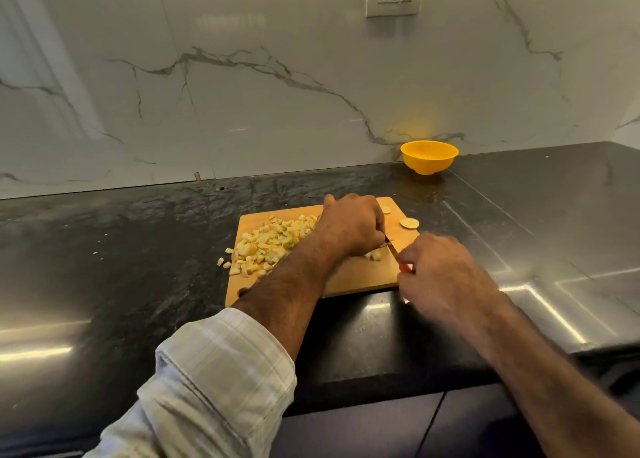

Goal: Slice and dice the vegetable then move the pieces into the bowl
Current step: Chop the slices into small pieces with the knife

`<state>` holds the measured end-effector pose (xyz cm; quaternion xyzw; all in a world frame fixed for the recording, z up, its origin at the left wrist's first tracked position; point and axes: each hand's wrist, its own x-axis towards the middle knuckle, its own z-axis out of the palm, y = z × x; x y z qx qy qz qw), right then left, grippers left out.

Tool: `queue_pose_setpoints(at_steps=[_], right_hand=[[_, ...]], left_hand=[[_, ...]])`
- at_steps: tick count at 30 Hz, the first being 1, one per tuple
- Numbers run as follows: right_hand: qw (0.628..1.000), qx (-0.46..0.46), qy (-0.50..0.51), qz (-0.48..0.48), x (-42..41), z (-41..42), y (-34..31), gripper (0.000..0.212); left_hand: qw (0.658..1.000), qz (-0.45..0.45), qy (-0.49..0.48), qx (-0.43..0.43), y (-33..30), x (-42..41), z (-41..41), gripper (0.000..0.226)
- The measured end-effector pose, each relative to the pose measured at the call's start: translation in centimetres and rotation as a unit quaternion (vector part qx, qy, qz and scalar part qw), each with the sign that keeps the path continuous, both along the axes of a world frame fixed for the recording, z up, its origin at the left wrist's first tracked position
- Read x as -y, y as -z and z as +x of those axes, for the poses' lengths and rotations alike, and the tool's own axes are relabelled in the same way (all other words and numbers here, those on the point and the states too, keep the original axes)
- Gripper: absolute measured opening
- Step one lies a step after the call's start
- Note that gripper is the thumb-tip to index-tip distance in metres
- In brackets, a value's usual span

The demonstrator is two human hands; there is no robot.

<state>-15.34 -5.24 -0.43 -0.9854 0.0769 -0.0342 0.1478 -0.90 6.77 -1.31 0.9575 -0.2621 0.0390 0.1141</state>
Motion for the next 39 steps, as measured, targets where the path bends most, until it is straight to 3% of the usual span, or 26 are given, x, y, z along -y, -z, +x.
queue_pose_setpoints(at_steps=[3,7,10,16,22,31,39], right_hand=[[0.997,0.059,0.011,0.054,1.8,-0.7,-0.6,0.034],[0.996,0.061,0.028,0.066,3.2,-0.3,-1.1,0.037],[0.997,0.05,0.02,0.061,3.5,-0.1,-1.1,0.042],[0.998,-0.009,0.005,0.061,3.4,0.4,-0.6,0.045],[0.998,0.01,0.004,0.065,2.6,0.6,0.0,0.042],[0.999,0.017,-0.005,0.033,0.3,2.1,1.3,0.03],[0.998,-0.061,-0.025,0.002,1.4,0.4,-0.4,0.04]], left_hand=[[1.0,0.001,-0.007,0.006,0.2,0.2,-0.4,0.011],[0.999,0.015,-0.035,0.016,0.4,1.2,-0.7,0.036],[0.999,0.011,-0.037,0.022,0.5,2.1,-0.7,0.028],[0.997,-0.053,0.032,-0.054,0.5,0.1,0.4,0.009],[0.996,-0.069,0.022,-0.048,0.4,-0.9,1.0,0.016],[0.998,-0.056,0.006,-0.042,0.6,-0.6,0.9,0.008],[0.999,-0.027,0.011,-0.018,0.3,-0.3,0.4,0.01]])
